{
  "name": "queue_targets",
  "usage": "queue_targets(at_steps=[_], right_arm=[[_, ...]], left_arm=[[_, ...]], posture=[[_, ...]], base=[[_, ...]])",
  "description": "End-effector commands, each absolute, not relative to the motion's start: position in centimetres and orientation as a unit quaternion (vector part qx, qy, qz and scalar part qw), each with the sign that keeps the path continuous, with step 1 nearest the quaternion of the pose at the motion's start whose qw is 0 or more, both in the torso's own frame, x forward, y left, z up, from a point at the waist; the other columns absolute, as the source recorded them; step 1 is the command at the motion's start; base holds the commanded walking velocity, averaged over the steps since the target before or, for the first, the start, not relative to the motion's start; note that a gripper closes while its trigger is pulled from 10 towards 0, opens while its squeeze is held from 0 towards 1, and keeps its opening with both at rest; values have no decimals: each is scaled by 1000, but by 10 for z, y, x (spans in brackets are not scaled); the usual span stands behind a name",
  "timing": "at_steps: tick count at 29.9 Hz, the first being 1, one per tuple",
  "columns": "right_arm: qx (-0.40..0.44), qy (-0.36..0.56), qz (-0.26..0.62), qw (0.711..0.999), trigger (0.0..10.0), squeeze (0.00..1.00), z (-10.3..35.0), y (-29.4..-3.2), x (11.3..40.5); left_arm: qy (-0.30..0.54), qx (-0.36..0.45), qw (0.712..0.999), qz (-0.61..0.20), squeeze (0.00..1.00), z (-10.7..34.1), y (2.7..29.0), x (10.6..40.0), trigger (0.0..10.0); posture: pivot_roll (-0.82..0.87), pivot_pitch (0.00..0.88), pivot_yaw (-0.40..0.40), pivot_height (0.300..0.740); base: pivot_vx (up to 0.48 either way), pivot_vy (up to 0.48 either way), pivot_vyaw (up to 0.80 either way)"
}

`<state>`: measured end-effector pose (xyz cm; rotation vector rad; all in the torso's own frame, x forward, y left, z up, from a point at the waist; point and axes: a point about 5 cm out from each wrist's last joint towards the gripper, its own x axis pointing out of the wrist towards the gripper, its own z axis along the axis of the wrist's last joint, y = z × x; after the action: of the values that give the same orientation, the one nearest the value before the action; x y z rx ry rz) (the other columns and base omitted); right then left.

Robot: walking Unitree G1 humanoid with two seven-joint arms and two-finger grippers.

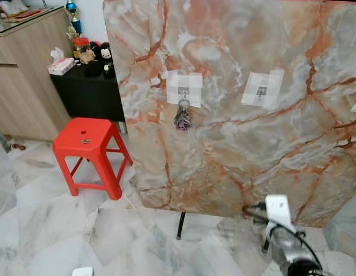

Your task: Hang keys on a hook

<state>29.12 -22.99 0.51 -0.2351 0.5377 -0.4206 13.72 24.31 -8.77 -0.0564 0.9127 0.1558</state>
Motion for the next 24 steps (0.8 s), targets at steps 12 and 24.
queue_targets(at_steps=[12, 24], right_arm=[[-382, -101, -277, 876, 10000, 0, 100, -206, 330], [-409, -152, -260, 861, 10000, 0, 106, -188, 331]], left_arm=[[455, -19, 884, 105, 0, -83, 282, 110, 10000], [449, -20, 889, 86, 0, -89, 254, 122, 10000]], posture=[[132, 0, -16, 740], [135, 0, -17, 740]], base=[[0, 0, 0], [0, 0, 0]])
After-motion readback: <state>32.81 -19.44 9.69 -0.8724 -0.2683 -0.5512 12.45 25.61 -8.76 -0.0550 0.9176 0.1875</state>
